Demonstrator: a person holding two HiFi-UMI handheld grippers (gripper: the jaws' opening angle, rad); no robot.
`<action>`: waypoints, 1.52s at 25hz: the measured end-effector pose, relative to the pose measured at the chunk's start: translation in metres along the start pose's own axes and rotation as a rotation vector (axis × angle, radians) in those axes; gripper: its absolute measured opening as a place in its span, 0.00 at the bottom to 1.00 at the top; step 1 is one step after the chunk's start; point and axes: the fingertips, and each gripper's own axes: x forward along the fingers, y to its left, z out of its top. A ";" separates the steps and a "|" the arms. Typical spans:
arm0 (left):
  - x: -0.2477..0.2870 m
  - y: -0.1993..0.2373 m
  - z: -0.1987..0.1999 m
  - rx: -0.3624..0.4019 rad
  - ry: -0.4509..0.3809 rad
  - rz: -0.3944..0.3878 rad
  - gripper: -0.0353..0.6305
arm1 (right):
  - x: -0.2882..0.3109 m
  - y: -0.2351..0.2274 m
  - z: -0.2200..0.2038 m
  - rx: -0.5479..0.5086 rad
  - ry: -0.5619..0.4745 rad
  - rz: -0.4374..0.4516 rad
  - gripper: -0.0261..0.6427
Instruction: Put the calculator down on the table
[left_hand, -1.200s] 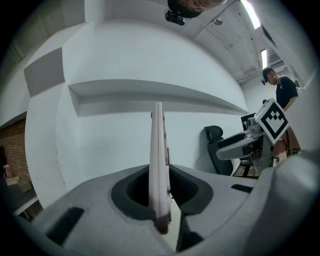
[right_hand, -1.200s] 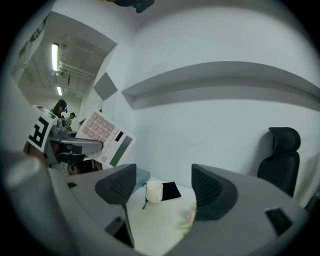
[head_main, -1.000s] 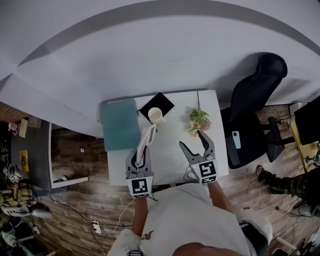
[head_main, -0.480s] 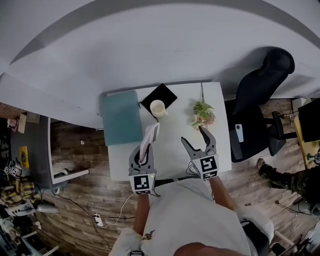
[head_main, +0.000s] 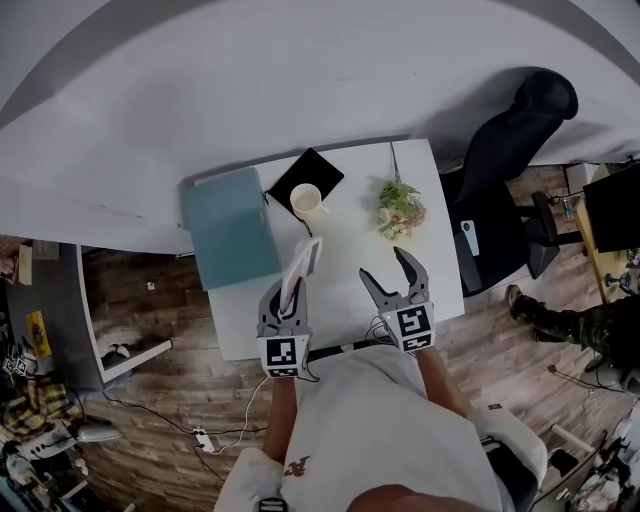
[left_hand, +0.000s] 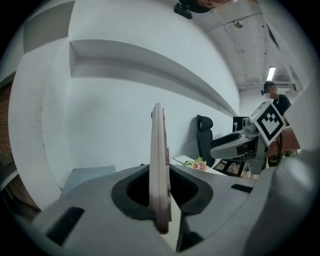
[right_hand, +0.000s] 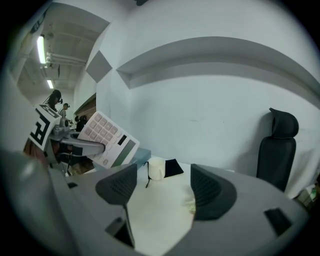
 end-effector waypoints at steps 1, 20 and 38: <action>0.000 0.000 -0.003 -0.007 0.005 -0.009 0.16 | -0.001 0.001 -0.003 0.001 0.009 -0.004 0.54; 0.015 -0.013 -0.053 -0.120 0.096 -0.111 0.16 | -0.003 0.013 -0.054 0.021 0.131 -0.016 0.54; 0.032 -0.028 -0.098 -0.178 0.208 -0.174 0.16 | 0.015 0.024 -0.094 0.033 0.236 0.047 0.53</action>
